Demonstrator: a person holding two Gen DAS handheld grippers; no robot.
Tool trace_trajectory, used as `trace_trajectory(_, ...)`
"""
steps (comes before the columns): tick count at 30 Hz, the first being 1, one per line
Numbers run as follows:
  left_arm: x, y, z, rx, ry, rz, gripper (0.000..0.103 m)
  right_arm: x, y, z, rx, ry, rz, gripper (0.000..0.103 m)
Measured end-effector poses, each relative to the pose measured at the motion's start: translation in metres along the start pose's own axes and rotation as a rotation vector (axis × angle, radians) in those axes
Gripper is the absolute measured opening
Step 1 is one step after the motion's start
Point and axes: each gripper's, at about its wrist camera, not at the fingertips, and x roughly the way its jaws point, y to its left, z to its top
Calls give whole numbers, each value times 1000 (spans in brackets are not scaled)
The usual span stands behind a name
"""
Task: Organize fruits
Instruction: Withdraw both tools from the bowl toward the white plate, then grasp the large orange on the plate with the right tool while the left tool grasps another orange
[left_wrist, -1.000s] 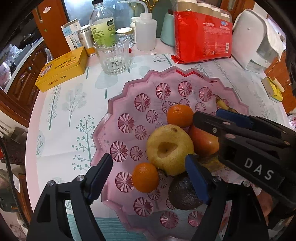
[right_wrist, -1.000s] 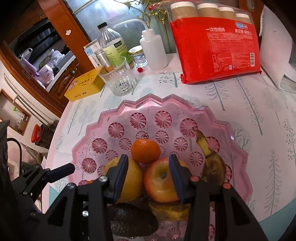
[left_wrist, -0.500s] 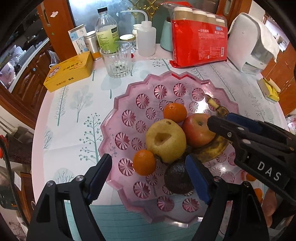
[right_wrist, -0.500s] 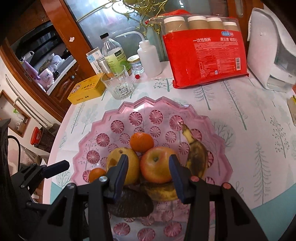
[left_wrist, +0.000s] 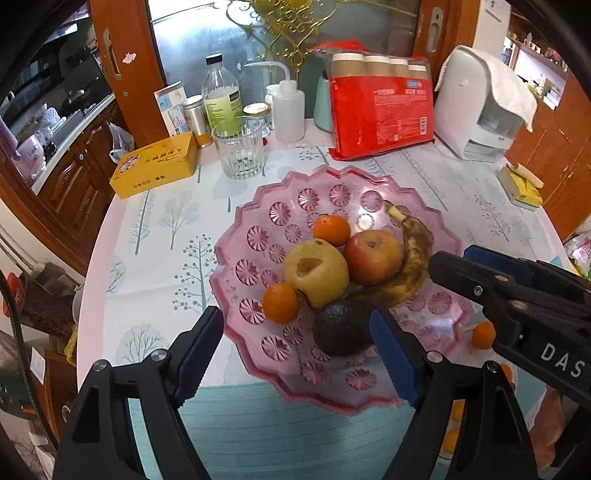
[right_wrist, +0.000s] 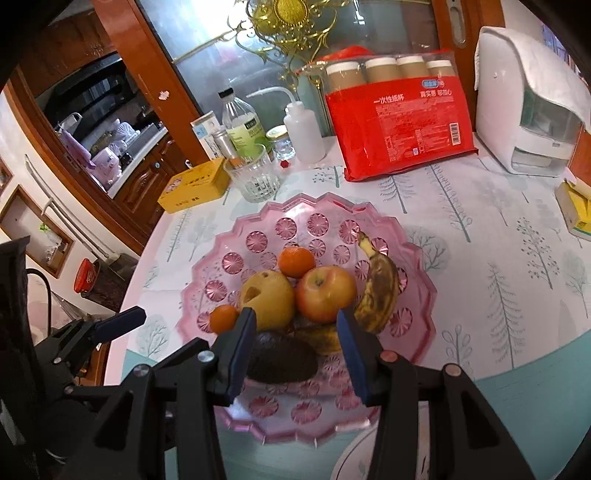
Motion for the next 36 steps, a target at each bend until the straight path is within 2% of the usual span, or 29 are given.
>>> trace_trajectory(7, -26, -17, -19, 21, 0, -4, 81, -39, 1, -21, 5, -38, -8, 46)
trace_trajectory(12, -42, -25, -29, 10, 10, -45, 81, -71, 1, -37, 6, -71, -16, 46)
trace_trajectory(20, -74, -41, -45, 13, -19, -81, 81, -113, -2, -62, 11, -115, -23, 46)
trace_trajectory(28, -96, -57, -58, 1, -72, -75, 81, -137, -13, -83, 17, -138, -52, 46)
trace_trajectory(36, -101, -80, -66, 31, -82, -78, 81, -148, -39, -103, 53, -132, -82, 46)
